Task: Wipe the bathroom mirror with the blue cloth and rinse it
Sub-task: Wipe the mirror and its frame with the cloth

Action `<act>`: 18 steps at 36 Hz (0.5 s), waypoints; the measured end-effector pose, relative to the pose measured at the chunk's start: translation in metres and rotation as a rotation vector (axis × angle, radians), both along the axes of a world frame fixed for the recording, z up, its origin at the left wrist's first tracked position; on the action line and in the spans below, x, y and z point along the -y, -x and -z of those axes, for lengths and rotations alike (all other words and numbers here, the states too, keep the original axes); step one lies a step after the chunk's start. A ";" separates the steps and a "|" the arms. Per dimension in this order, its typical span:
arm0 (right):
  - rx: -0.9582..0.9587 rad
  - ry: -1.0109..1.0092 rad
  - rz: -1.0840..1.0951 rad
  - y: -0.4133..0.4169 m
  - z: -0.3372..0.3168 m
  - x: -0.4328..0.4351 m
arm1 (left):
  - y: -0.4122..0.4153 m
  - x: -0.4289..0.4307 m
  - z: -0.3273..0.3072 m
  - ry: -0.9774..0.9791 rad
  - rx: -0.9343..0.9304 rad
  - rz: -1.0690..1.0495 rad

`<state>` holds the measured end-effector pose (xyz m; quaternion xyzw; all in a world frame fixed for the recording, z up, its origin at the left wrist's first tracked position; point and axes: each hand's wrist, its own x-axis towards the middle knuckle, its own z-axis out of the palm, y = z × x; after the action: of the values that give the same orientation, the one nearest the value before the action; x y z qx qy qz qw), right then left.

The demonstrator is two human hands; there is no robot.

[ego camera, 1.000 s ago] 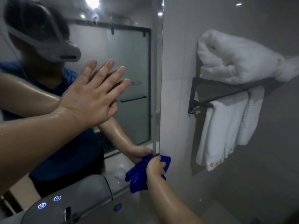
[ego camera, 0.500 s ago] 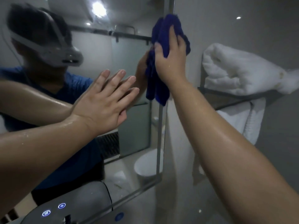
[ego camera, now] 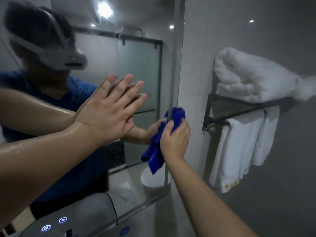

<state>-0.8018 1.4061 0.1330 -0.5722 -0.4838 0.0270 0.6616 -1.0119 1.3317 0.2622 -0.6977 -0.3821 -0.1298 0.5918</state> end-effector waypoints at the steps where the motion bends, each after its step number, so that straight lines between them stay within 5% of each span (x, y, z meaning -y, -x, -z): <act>1: -0.007 0.037 -0.013 -0.002 0.020 0.002 | 0.000 0.000 0.000 0.001 0.001 -0.004; 10: -0.156 0.475 -0.294 -0.024 0.185 0.026 | 0.000 0.002 0.001 -0.024 -0.002 -0.001; 18: -0.431 0.627 -0.270 -0.009 0.204 0.028 | -0.001 0.005 0.002 -0.008 -0.003 -0.045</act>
<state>-0.7929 1.3781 -0.0707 -0.6589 -0.3733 0.3792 0.5318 -1.0108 1.3269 0.2606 -0.6867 -0.3964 -0.1167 0.5981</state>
